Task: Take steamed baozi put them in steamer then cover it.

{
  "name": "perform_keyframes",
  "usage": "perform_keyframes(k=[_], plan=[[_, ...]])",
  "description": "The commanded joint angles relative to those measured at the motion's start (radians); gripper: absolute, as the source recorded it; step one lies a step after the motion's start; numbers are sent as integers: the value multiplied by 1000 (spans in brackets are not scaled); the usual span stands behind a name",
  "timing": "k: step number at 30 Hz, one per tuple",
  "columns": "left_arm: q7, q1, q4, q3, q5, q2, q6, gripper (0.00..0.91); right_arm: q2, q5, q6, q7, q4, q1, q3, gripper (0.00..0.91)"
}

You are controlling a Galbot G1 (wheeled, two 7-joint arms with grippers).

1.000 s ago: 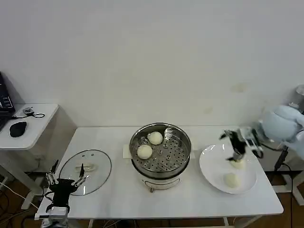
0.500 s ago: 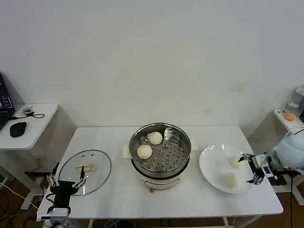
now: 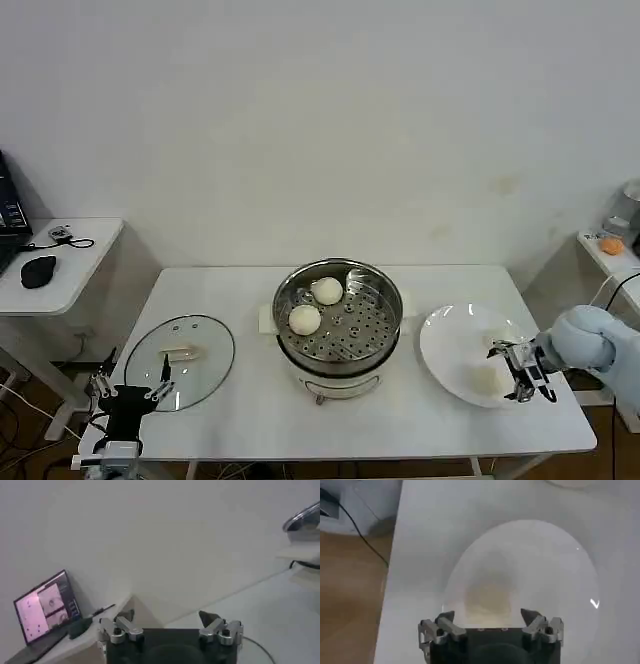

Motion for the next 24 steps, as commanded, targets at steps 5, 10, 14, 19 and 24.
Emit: perform_keyframes(k=[5, 10, 14, 19, 24], plan=[[0, -2, 4, -5, -1, 2, 1, 907, 59, -23, -14, 4, -72, -48, 30, 877], [1, -4, 8, -5, 0, 1, 1, 907, 70, -42, -22, 3, -91, -48, 21, 846], [0, -6, 10, -5, -1, 1, 1, 907, 74, -43, -27, -5, -95, -48, 18, 756], [-1, -5, 8, -5, -1, 0, 0, 907, 72, -34, -32, -16, -90, -34, 18, 695], [-1, -4, 4, -5, 0, -1, 0, 907, 69, -17, -38, -28, -83, -9, 17, 675]])
